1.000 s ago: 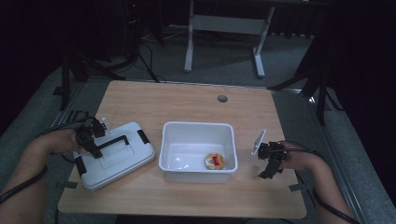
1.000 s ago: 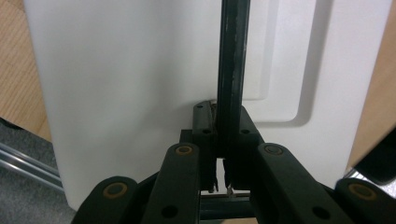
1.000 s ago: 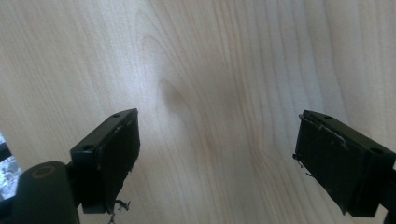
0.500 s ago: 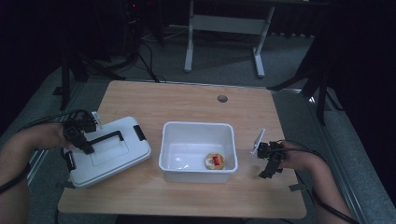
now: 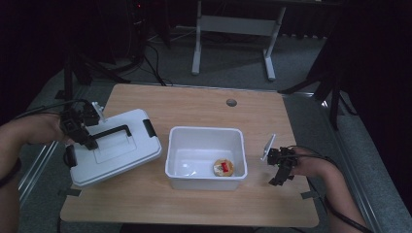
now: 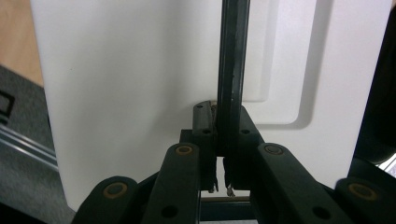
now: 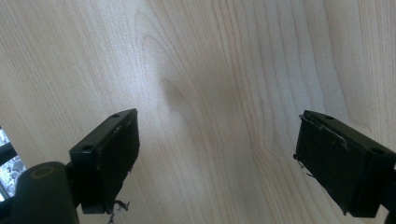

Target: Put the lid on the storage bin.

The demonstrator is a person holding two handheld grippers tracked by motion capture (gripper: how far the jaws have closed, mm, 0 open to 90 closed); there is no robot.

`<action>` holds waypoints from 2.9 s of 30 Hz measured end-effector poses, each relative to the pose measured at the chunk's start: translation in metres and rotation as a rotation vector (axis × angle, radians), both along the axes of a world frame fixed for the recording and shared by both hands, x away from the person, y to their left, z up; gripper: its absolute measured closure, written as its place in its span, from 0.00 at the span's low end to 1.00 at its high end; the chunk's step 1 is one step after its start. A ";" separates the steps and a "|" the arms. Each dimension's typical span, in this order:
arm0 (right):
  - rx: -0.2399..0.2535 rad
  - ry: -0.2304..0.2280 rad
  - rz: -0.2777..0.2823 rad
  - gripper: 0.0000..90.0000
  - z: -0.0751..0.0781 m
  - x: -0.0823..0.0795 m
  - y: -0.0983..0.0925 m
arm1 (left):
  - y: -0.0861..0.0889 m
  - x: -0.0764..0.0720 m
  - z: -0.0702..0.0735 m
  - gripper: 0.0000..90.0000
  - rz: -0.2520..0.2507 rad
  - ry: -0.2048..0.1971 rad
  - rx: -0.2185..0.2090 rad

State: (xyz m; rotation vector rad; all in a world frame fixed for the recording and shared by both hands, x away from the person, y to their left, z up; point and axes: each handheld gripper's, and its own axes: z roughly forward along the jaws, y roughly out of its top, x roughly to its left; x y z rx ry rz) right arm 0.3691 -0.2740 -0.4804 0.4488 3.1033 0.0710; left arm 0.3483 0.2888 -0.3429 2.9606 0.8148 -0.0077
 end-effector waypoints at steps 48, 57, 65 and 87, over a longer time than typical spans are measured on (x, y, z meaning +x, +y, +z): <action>-0.005 0.008 0.020 0.15 0.000 0.001 0.010 | -0.189 0.037 0.009 0.93 -0.408 0.007 -0.080; -0.005 0.011 0.024 0.15 -0.001 0.001 0.013 | -0.223 0.040 0.002 0.93 -0.476 0.017 -0.062; -0.008 0.021 0.024 0.15 -0.003 0.001 0.012 | -0.245 0.044 -0.004 0.93 -0.507 0.013 -0.092; -0.006 0.039 0.035 0.15 -0.010 0.000 0.014 | -0.255 0.051 -0.026 0.93 -0.479 0.035 -0.042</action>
